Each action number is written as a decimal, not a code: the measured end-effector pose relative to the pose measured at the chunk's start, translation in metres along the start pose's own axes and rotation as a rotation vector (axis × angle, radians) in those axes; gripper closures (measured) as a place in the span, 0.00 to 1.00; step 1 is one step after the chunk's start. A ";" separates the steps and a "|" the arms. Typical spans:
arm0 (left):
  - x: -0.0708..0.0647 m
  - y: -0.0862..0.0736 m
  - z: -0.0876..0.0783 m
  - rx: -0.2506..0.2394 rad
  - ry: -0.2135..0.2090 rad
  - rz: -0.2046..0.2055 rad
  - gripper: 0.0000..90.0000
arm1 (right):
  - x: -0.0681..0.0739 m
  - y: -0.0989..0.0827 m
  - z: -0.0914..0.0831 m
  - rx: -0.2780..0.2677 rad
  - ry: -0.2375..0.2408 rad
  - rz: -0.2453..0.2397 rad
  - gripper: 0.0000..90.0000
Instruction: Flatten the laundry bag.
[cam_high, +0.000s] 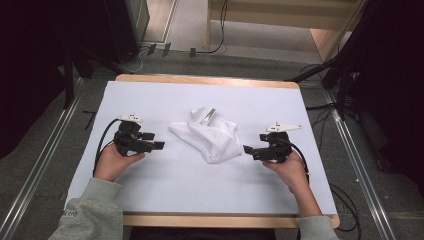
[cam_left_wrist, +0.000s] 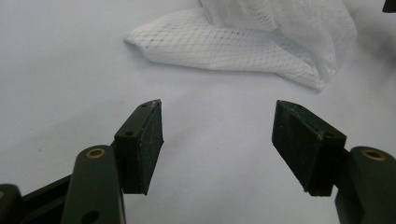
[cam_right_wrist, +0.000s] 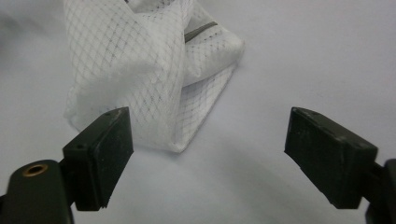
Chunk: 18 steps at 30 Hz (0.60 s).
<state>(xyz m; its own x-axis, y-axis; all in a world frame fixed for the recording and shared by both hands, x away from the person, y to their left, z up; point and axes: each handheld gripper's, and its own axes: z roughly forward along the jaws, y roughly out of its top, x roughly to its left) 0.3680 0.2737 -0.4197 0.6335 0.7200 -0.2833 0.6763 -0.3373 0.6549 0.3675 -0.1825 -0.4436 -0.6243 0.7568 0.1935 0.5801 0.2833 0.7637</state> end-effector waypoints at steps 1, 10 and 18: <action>-0.001 0.000 0.000 0.005 0.000 -0.001 0.37 | 0.000 0.002 -0.001 0.005 -0.006 0.005 0.22; -0.007 -0.002 -0.003 -0.001 0.003 -0.007 0.36 | 0.003 0.010 0.001 0.009 -0.001 0.018 0.33; -0.009 -0.009 -0.010 0.003 0.019 -0.018 0.36 | 0.014 0.030 0.015 0.018 0.015 -0.003 0.42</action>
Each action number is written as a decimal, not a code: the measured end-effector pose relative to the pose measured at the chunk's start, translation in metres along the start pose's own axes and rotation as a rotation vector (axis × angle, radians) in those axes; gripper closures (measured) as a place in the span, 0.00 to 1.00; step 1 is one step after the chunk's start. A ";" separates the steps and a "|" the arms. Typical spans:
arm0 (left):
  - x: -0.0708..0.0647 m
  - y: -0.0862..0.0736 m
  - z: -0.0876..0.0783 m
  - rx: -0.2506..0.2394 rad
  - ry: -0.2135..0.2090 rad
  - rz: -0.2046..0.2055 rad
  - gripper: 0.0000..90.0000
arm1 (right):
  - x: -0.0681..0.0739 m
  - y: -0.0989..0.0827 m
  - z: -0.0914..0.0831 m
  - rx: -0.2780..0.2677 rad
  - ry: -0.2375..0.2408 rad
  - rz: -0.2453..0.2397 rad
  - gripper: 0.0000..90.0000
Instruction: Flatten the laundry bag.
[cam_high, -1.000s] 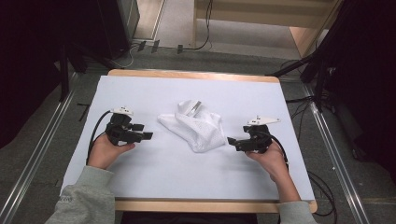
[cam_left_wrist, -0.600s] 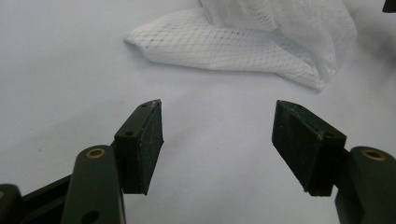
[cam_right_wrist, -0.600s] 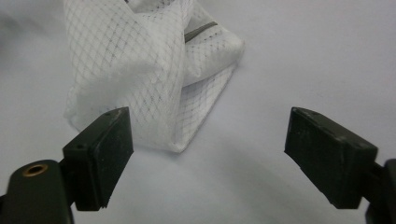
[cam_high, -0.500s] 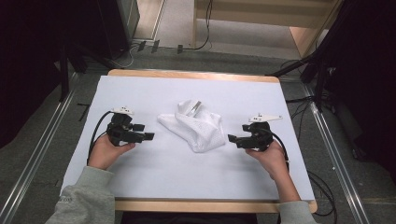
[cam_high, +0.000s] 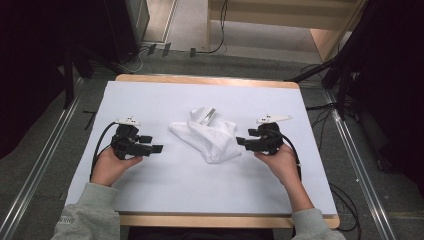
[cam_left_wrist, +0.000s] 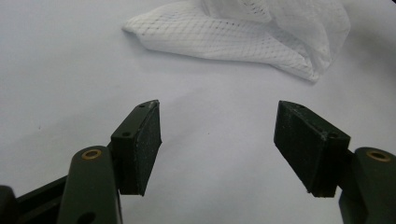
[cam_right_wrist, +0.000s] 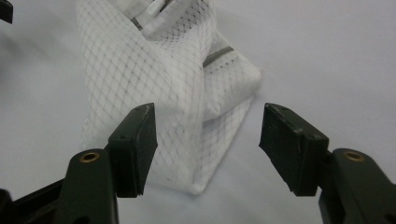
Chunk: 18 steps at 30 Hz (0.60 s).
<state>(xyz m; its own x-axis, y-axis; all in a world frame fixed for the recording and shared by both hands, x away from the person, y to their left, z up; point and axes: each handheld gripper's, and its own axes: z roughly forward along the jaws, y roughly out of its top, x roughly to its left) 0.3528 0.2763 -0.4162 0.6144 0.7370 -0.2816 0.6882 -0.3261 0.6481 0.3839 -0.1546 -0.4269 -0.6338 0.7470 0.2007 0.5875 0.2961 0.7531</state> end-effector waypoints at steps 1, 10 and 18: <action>0.000 -0.001 -0.001 -0.001 0.000 0.000 0.36 | 0.001 0.002 0.002 0.004 0.001 -0.004 0.43; -0.001 -0.010 -0.008 -0.001 0.021 -0.007 0.37 | 0.003 0.027 0.032 0.018 0.015 -0.026 0.45; 0.002 -0.018 -0.015 -0.007 0.037 -0.027 0.37 | -0.001 0.042 0.059 0.040 0.021 -0.032 0.46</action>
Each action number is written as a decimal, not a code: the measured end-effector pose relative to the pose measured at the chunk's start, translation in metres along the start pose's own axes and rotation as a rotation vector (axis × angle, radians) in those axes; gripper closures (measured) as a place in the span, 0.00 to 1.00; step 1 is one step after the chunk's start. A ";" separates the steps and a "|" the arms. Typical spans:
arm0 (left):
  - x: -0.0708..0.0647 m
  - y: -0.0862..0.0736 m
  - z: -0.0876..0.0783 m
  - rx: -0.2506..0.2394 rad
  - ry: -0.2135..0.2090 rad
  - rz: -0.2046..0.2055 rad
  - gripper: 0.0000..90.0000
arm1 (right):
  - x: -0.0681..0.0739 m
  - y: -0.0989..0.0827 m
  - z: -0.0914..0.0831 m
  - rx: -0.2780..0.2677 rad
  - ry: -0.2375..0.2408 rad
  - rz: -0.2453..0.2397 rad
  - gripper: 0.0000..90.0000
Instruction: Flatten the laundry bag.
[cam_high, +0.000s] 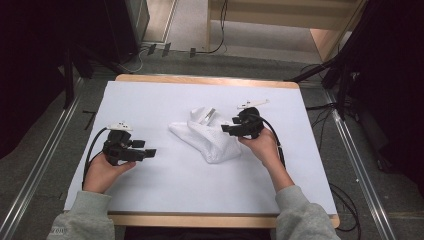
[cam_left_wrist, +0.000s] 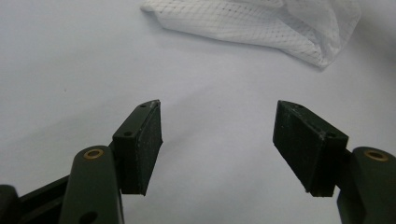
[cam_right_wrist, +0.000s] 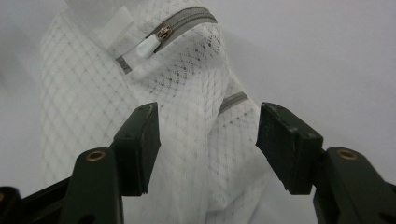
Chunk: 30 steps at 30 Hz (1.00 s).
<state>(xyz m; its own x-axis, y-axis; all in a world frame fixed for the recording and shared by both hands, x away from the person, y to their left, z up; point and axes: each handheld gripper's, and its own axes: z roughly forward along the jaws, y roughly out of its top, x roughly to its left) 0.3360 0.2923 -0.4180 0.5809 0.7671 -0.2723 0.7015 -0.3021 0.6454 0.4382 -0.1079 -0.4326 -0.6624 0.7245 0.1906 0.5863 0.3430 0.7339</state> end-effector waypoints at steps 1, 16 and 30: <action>0.001 -0.001 -0.001 0.001 0.001 0.001 0.37 | 0.000 0.003 0.008 0.004 0.006 -0.001 0.48; 0.005 -0.003 -0.003 0.002 0.012 -0.015 0.38 | 0.013 0.007 0.015 0.005 0.095 -0.043 1.00; 0.008 0.002 -0.008 -0.021 0.008 -0.056 0.42 | 0.061 -0.005 -0.017 -0.032 0.176 -0.174 1.00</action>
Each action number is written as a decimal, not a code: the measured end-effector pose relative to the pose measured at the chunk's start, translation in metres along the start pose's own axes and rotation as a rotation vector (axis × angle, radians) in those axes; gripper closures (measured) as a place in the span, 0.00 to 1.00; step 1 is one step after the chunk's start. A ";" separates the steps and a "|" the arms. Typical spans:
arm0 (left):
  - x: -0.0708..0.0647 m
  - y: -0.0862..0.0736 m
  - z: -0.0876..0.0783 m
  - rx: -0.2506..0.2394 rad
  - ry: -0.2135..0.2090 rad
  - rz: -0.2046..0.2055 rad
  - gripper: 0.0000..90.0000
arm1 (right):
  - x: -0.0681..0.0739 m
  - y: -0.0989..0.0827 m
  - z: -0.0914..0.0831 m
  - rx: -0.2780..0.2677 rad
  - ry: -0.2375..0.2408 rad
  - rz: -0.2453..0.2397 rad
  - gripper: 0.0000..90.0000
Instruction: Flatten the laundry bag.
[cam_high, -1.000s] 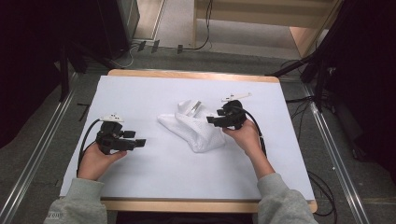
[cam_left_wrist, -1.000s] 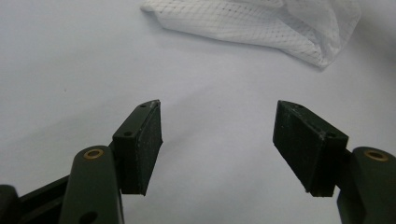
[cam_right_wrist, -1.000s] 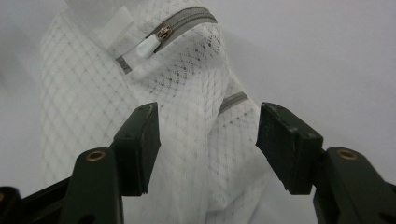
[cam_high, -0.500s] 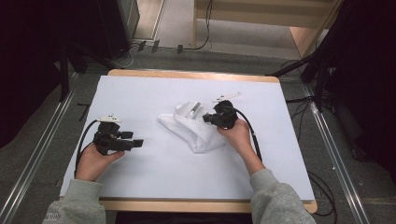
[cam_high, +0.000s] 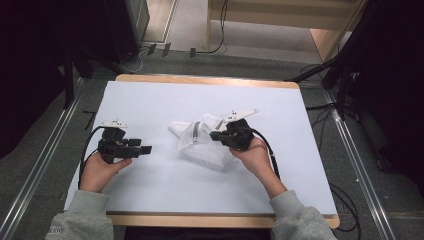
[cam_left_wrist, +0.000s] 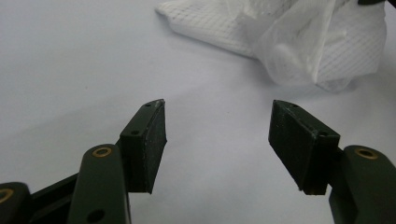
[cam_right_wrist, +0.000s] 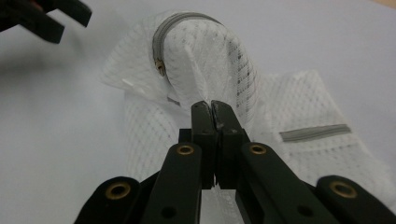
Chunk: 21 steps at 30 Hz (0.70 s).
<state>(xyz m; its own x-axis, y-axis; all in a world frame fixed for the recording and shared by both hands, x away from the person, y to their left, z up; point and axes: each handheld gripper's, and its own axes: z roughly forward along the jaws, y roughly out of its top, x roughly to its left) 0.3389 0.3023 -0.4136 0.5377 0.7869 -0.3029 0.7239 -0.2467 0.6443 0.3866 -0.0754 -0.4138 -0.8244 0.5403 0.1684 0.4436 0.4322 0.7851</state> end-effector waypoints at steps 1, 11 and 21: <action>-0.001 0.001 0.000 -0.004 -0.007 0.002 0.42 | 0.003 -0.002 0.000 0.002 0.005 -0.006 1.00; -0.018 0.015 0.011 -0.008 -0.061 0.063 0.41 | 0.035 -0.024 0.008 0.065 0.039 -0.052 1.00; -0.047 0.031 0.035 0.021 -0.132 0.153 0.38 | 0.048 -0.040 0.018 0.109 0.053 -0.046 1.00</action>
<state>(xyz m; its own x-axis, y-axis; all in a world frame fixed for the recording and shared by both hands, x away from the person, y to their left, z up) 0.3516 0.2381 -0.4036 0.6929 0.6587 -0.2932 0.6378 -0.3704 0.6752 0.3352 -0.0542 -0.4480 -0.8607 0.4808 0.1672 0.4382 0.5326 0.7241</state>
